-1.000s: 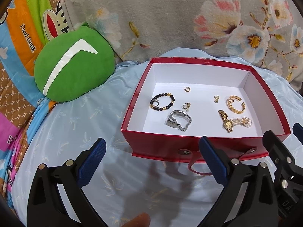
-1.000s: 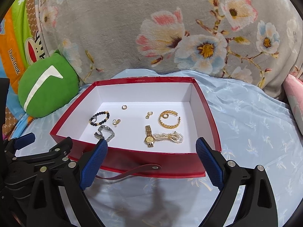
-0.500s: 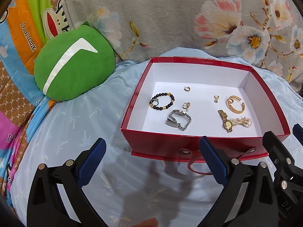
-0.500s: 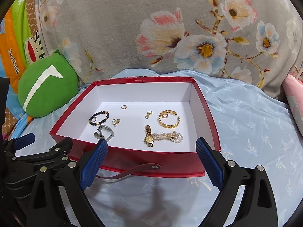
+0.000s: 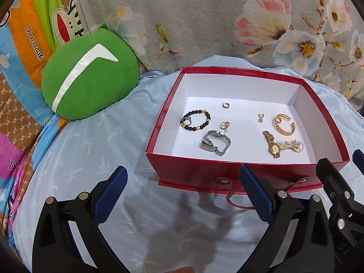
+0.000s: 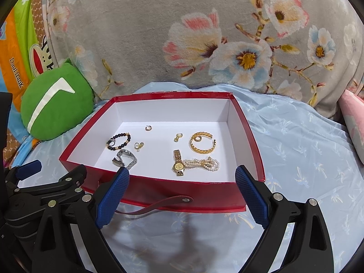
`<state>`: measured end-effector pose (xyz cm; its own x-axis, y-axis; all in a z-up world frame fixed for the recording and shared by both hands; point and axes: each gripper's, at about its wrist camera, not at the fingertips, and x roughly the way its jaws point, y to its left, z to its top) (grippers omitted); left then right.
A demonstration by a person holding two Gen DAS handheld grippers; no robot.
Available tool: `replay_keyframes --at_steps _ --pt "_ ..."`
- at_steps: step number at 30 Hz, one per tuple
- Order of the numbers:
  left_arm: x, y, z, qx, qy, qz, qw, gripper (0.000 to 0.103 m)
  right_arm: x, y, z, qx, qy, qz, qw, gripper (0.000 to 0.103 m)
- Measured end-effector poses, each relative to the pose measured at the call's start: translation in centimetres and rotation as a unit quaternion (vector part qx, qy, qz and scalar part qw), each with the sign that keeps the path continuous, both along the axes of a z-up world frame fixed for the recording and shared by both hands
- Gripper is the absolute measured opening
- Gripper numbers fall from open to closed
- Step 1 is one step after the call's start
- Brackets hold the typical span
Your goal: Organize jewelry
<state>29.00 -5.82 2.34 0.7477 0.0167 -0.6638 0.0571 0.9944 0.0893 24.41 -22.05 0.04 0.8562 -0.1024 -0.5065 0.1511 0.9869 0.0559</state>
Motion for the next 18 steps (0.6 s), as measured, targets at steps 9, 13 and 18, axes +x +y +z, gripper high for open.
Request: replay_keyframes --at_steps 9,13,18 --pt "-0.17 0.0 -0.27 -0.003 0.001 0.004 1.0 0.096 -0.12 0.08 0.0 0.002 0.001 0.0 1.0 0.092" --pt "-0.11 0.06 -0.23 -0.003 0.001 0.004 1.0 0.096 -0.14 0.23 0.03 0.0 0.0 0.0 1.0 0.092" --pt "-0.21 0.04 -0.04 0.001 -0.002 0.006 1.0 0.096 -0.17 0.21 0.01 0.0 0.0 -0.001 1.0 0.092"
